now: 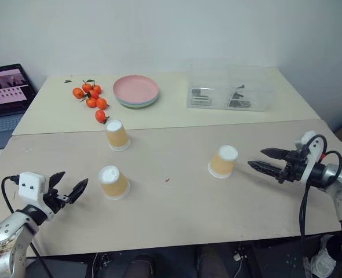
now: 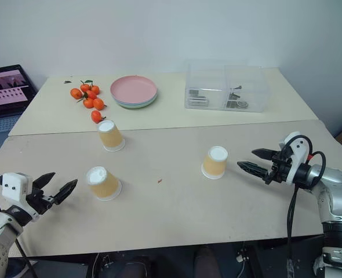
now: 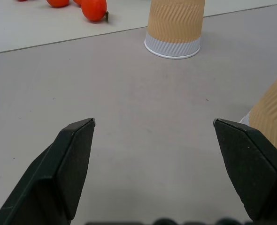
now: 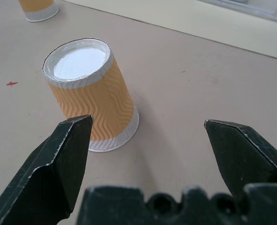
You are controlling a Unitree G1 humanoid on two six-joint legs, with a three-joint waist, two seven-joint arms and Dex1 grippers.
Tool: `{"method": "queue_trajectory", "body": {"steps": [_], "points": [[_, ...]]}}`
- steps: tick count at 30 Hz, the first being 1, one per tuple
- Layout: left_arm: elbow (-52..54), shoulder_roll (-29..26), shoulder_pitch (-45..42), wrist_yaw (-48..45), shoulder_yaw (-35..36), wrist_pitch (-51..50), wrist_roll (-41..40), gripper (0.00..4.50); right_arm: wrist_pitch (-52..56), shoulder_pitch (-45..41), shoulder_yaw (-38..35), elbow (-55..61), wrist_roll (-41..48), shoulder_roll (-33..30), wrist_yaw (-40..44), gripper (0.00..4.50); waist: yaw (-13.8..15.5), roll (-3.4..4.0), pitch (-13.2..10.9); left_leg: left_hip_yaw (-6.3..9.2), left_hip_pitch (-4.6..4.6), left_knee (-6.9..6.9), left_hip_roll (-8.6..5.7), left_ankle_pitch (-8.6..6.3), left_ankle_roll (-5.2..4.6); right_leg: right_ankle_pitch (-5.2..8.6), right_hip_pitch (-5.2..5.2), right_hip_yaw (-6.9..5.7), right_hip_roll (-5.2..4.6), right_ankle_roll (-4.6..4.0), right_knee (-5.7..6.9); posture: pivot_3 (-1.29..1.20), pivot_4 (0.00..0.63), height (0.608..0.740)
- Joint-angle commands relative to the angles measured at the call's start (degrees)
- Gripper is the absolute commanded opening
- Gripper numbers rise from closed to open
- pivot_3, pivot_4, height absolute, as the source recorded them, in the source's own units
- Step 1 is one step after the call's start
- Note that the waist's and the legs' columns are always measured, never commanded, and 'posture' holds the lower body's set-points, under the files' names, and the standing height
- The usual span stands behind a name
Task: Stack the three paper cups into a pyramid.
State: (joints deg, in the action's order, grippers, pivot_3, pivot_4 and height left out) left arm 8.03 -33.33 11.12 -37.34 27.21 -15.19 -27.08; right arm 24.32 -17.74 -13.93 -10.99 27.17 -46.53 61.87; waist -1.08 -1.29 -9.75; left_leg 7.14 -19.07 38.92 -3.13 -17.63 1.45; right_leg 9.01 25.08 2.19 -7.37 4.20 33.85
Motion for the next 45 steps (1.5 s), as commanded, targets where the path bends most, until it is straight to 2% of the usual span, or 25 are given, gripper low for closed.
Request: {"method": "queue_trajectory", "body": {"steps": [1,4,9,11,13,20,27,31,39,42,44,45], "points": [[3.8,-1.8,0.3,-2.5,0.5,-0.8,-2.0,4.31,-0.7,-1.1,-1.1,1.0,0.6,-1.2,1.2,4.47,0.0,0.0,0.0,0.0,0.0,0.0,0.0,0.0,0.0,0.0,0.0,0.0,0.0,0.0,0.0,0.0,0.15,0.728],[7.9,-5.5,1.9,-7.1,1.1,-4.7,-5.6,4.31,3.1,-0.9,-2.0,6.4,4.2,-3.2,3.8,4.47,0.0,-0.01,0.0,0.0,-0.04,0.01,0.0,0.0,0.0,0.0,0.03,0.0,0.0,0.0,0.01,0.0,0.15,0.728],[10.0,-9.0,2.9,-10.0,1.0,-7.4,-6.7,4.31,14.6,-2.7,-4.2,21.2,17.7,-4.2,4.9,4.47,-0.5,0.08,-0.1,0.0,-0.18,-0.02,0.03,0.0,0.0,0.21,0.02,0.01,0.01,0.28,0.1,0.0,0.15,0.728],[11.7,-10.3,3.2,-11.6,0.5,-8.6,-7.2,4.31,19.9,-2.5,-3.5,27.9,25.0,-3.6,4.2,4.47,-0.5,0.06,-0.1,0.0,-0.17,-0.02,0.05,0.0,0.0,0.23,-0.01,0.01,0.02,0.3,0.1,0.0,0.15,0.728],[13.3,-11.4,3.6,-13.1,-0.2,-9.4,-7.6,4.31,22.2,-0.8,-0.9,35.0,28.8,-3.4,4.5,4.47,-0.3,-0.01,-0.1,0.0,-0.11,-0.01,0.06,0.0,-0.01,0.23,0.0,-0.01,0.03,0.3,0.08,0.0,0.15,0.728],[15.6,-12.2,1.9,-13.9,-2.7,-12.1,-8.3,4.31,20.1,1.7,6.4,38.3,25.8,-2.4,4.4,4.47,0.3,-0.07,-0.1,0.0,-0.07,0.06,0.03,-0.01,-0.01,0.22,0.06,-0.01,0.03,0.3,0.05,0.0,0.15,0.728],[13.4,-10.7,-2.2,-12.9,-7.5,-10.3,-5.5,4.31,20.5,-0.8,6.0,37.7,27.4,-1.2,3.8,4.47,0.2,-0.07,-0.1,0.01,-0.04,0.04,0.04,-0.01,-0.01,0.21,0.05,-0.02,0.03,0.27,0.06,0.0,0.15,0.728],[10.6,-9.2,-5.7,-11.6,-9.1,-9.1,-3.9,4.31,20.0,-0.5,6.7,38.7,26.8,-0.9,4.0,4.47,0.3,-0.08,-0.1,0.01,-0.06,0.04,0.03,-0.01,-0.02,0.0,0.07,-0.03,0.03,-0.05,0.05,0.0,0.15,0.728],[7.9,-6.3,-9.2,-12.0,-12.1,-5.3,-1.9,4.31,19.2,0.1,6.3,39.7,26.1,0.2,2.3,4.47,0.3,-0.09,-0.1,0.01,-0.05,0.05,0.03,-0.01,-0.01,0.02,0.06,-0.03,0.03,-0.02,0.05,0.0,0.15,0.728],[6.5,-5.2,-11.0,-11.9,-13.6,-5.5,-1.8,3.58,19.1,0.4,6.2,39.8,26.1,0.4,1.4,4.5,0.3,-0.1,-0.1,0.01,-0.06,0.05,0.03,-0.01,-0.01,0.0,0.06,-0.03,0.03,-0.04,0.05,0.0,0.15,0.728],[5.9,-4.5,-12.9,-10.7,-14.8,-5.3,-0.6,2.81,18.8,0.7,6.5,40.2,25.8,0.4,1.2,4.5,0.3,-0.1,-0.1,0.01,-0.06,0.05,0.03,-0.01,-0.02,0.0,0.07,-0.03,0.03,-0.05,0.05,0.0,0.15,0.728],[5.9,-3.8,-14.5,-9.9,-16.0,-5.2,0.0,2.69,18.8,0.9,6.5,40.4,25.9,0.4,1.1,4.5,0.3,-0.1,-0.1,0.01,-0.06,0.05,0.03,-0.01,-0.01,0.0,0.07,-0.03,0.03,-0.05,0.06,0.0,0.15,0.728]]}}
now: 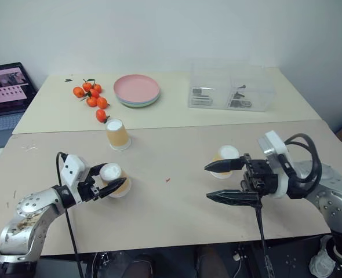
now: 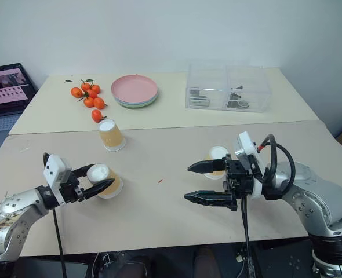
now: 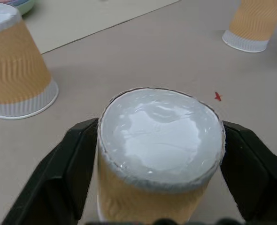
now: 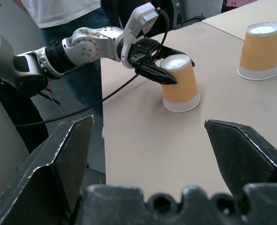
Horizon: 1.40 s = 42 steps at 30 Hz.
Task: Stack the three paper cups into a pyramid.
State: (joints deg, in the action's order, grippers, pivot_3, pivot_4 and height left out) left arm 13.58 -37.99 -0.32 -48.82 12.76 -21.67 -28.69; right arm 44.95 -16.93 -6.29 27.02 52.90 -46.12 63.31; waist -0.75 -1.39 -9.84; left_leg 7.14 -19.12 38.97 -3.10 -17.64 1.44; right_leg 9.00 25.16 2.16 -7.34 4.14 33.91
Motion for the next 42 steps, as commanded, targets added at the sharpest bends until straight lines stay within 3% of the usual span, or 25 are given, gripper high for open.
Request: {"method": "queue_trajectory", "body": {"steps": [1,8,16,24,30,39,41,42], "points": [[0.3,1.4,-4.4,2.0,-2.5,1.2,2.0,2.69,-1.8,0.1,-1.0,2.6,0.2,-0.1,-0.4,4.5,0.1,0.0,0.0,0.0,0.0,0.01,0.0,0.0,0.0,0.0,0.0,0.0,0.0,0.01,0.0,0.0,0.15,0.728],[-1.3,8.2,-17.7,2.8,-11.8,-1.0,2.7,2.69,-3.9,1.4,0.8,3.3,-4.2,-2.4,1.0,4.5,0.5,-0.05,0.0,0.01,-0.05,0.05,-0.04,0.0,0.0,-0.03,-0.02,-0.01,0.0,-0.01,-0.02,0.0,0.15,0.728],[-15.4,16.7,-29.0,-3.1,-22.2,0.7,5.7,2.69,-4.2,2.8,0.1,5.2,-4.3,-2.4,-0.4,4.5,-0.3,-0.09,0.0,0.0,-0.12,0.12,-0.06,0.0,-0.01,-0.06,-0.04,0.03,0.0,-0.01,0.01,0.0,0.15,0.728],[-25.8,17.8,-31.7,-7.0,-22.7,5.3,8.8,2.69,-6.0,5.6,-2.9,3.7,-7.9,-4.4,-2.5,4.5,0.0,-0.1,0.0,0.01,-0.08,0.22,-0.08,0.01,-0.01,-0.06,-0.06,0.03,0.0,0.01,-0.03,0.0,0.15,0.728],[-26.1,17.5,-31.6,-7.9,-22.2,5.8,9.3,2.69,-8.7,6.2,-6.7,-1.6,-10.7,-5.9,-2.0,4.5,0.0,-0.1,0.0,0.0,-0.06,0.22,-0.07,0.01,-0.01,-0.04,-0.07,0.04,0.0,0.05,-0.01,0.0,0.15,0.728],[-24.9,17.6,-30.9,-9.4,-22.6,4.4,8.5,2.69,-10.2,5.8,-6.4,-3.5,-11.9,-5.4,-1.5,4.5,0.0,-0.1,0.0,0.01,-0.05,0.22,-0.07,0.01,-0.01,-0.05,-0.07,0.04,0.0,0.03,0.0,0.0,0.15,0.728],[-24.2,17.4,-30.7,-10.7,-22.6,2.7,7.3,3.69,-10.0,5.6,-6.5,-3.6,-11.6,-5.2,-1.6,4.5,0.0,-0.1,0.0,0.01,-0.05,0.22,-0.07,0.01,-0.01,-0.05,-0.07,0.04,0.0,0.03,0.0,0.0,0.15,0.728],[-24.0,17.4,-30.7,-10.4,-22.6,3.1,7.7,3.87,-10.0,5.5,-6.5,-3.6,-11.6,-5.2,-1.6,4.5,-0.1,-0.1,0.0,0.01,-0.05,0.22,-0.07,0.01,-0.01,-0.05,-0.07,0.04,0.0,0.03,0.0,0.0,0.15,0.728]]}}
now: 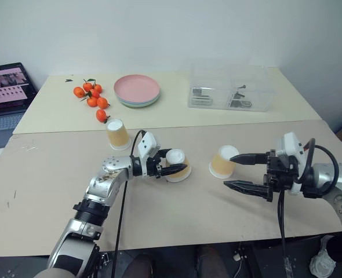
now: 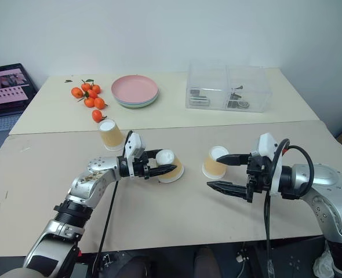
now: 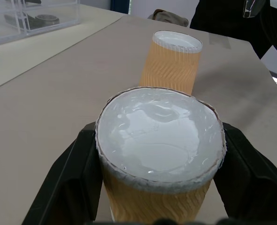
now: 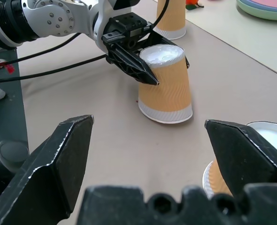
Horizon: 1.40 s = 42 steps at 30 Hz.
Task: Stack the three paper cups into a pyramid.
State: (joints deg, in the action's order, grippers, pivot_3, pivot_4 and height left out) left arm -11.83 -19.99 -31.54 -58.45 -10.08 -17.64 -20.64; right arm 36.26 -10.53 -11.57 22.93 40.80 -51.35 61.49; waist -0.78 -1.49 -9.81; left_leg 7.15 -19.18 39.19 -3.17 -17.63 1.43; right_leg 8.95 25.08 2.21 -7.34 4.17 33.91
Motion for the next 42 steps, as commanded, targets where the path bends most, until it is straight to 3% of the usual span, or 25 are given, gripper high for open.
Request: {"method": "queue_trajectory", "body": {"steps": [1,2,8,17,27,33,42], "points": [[1.0,-0.1,0.6,1.5,0.4,1.5,1.6,4.17,-1.3,-0.9,-1.2,0.6,0.6,0.1,0.2,4.5,-0.1,0.0,0.0,0.0,0.0,0.0,0.0,0.0,0.0,0.0,0.0,0.0,0.0,0.01,0.0,0.0,0.15,0.728],[0.7,0.4,0.4,3.2,1.0,2.7,2.6,4.42,-1.2,-1.0,-1.2,0.6,0.7,0.2,0.1,4.5,0.0,0.0,0.0,0.0,0.0,0.0,0.0,0.0,0.0,0.01,0.01,0.0,0.0,0.01,0.0,0.0,0.15,0.728],[6.9,0.7,0.6,6.5,6.5,0.4,-1.5,4.42,-1.0,-1.2,-0.6,0.8,0.9,0.6,0.2,4.5,0.1,-0.01,0.0,0.0,-0.03,0.0,0.01,0.0,0.0,-0.01,0.04,0.0,0.0,-0.01,-0.02,0.0,0.15,0.728],[26.1,-2.1,2.8,16.2,18.8,-15.9,-16.3,4.42,-1.4,-4.6,1.4,-1.2,0.7,1.2,1.3,4.5,-0.2,-0.01,0.0,0.01,0.0,0.0,0.02,0.0,0.0,0.03,0.04,0.01,0.0,0.06,0.01,0.0,0.15,0.728],[31.0,-4.1,13.6,34.3,31.3,-21.4,-15.8,4.42,-2.6,-6.5,3.1,-2.4,-0.4,2.1,2.2,4.5,-0.2,-0.01,0.0,0.01,0.02,0.0,0.01,0.0,0.01,-0.02,0.06,0.03,0.0,-0.01,0.02,0.0,0.15,0.728],[27.6,-3.1,20.1,37.9,31.8,-17.0,-11.3,4.42,-2.2,-6.3,2.4,-1.7,0.2,2.1,2.4,4.5,0.5,-0.03,0.0,0.01,0.03,0.0,-0.01,0.0,0.02,-0.02,0.02,0.02,0.0,-0.02,0.01,0.0,0.15,0.728],[20.7,-3.4,17.0,35.8,28.5,-11.6,-7.7,4.42,-2.0,-7.0,1.4,-1.6,0.4,2.0,1.7,4.5,0.9,-0.05,0.0,0.01,-0.01,0.0,0.0,0.01,0.03,-0.03,0.04,0.0,0.0,-0.03,-0.03,0.0,0.15,0.728]]}}
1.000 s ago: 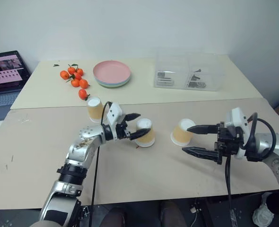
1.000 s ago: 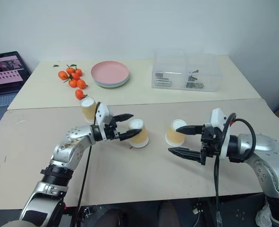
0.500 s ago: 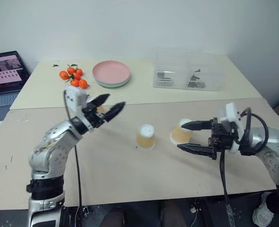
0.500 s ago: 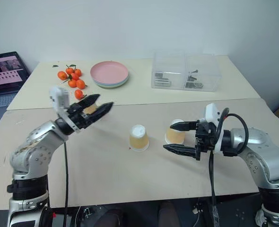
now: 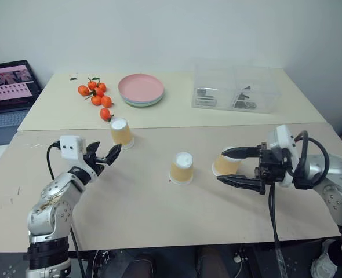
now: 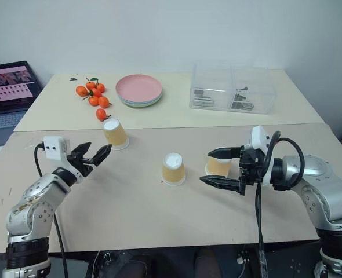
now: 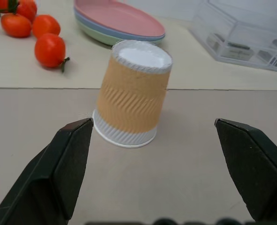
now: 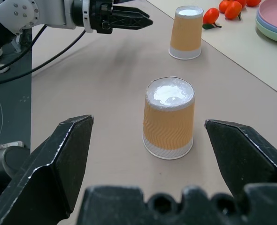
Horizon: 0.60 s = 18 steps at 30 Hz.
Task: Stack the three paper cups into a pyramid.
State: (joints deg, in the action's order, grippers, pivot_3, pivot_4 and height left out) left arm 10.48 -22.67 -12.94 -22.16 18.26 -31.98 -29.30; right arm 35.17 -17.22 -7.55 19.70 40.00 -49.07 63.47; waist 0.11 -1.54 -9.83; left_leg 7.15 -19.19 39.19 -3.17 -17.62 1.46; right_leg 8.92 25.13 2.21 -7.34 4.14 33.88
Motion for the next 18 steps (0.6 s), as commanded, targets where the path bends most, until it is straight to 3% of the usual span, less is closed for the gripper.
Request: {"method": "queue_trajectory", "body": {"steps": [1,18], "points": [[-2.9,-0.8,-2.5,-0.6,0.0,3.2,1.2,4.42,-0.8,0.1,-2.8,1.9,1.3,-0.3,-0.4,4.5,-0.1,0.0,0.0,0.0,0.0,0.0,0.0,0.0,0.0,0.0,0.0,0.0,0.0,0.0,0.0,0.0,0.15,0.728],[-22.2,-0.8,-15.4,-3.3,-4.1,12.0,7.8,4.42,0.0,3.5,-5.9,5.1,2.9,-1.1,-3.0,4.5,-0.2,-0.02,0.0,0.0,0.0,0.0,-0.01,0.0,0.0,-0.01,0.0,0.0,0.0,0.0,0.02,0.0,0.15,0.728]]}}
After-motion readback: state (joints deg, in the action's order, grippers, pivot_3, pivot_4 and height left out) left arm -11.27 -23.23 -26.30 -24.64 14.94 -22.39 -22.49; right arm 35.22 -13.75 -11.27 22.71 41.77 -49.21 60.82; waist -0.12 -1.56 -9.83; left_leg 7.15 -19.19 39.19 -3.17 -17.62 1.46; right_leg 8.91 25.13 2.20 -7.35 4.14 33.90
